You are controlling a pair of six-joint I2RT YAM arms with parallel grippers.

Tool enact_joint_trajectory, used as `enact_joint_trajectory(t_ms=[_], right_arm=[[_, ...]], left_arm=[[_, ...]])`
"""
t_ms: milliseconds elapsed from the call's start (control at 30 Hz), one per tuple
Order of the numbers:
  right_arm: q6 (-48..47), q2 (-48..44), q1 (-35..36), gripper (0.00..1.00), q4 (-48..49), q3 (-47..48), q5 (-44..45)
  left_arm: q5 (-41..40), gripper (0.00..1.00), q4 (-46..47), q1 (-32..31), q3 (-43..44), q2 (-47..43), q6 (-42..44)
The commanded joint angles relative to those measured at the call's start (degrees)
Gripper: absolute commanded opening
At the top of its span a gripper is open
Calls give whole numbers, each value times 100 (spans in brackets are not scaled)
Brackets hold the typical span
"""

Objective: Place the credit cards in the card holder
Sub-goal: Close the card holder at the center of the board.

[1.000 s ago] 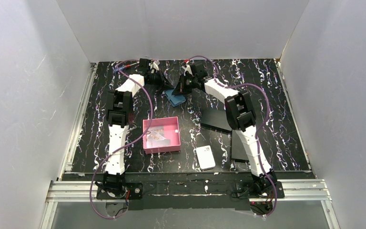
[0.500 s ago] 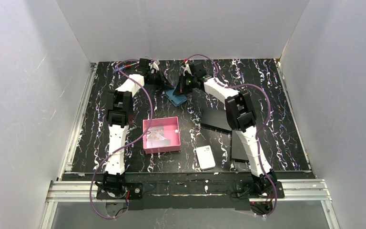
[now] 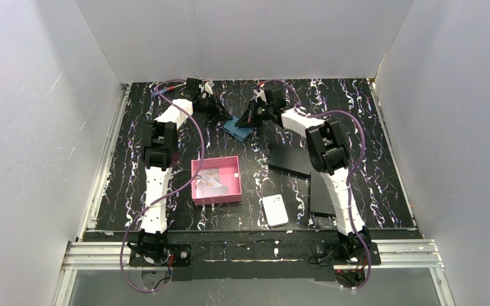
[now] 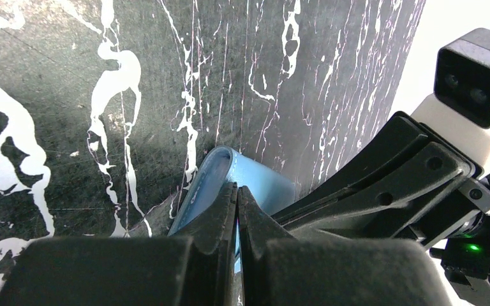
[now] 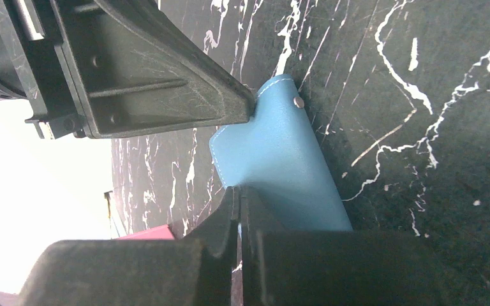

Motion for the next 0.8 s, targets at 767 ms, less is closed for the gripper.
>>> enact_joint_trajectory(t_ms=[767], right_arm=[[-1606, 355, -9, 1, -2719, 66, 2897]], left_arm=[[-398, 0, -875, 15, -246, 15, 464]])
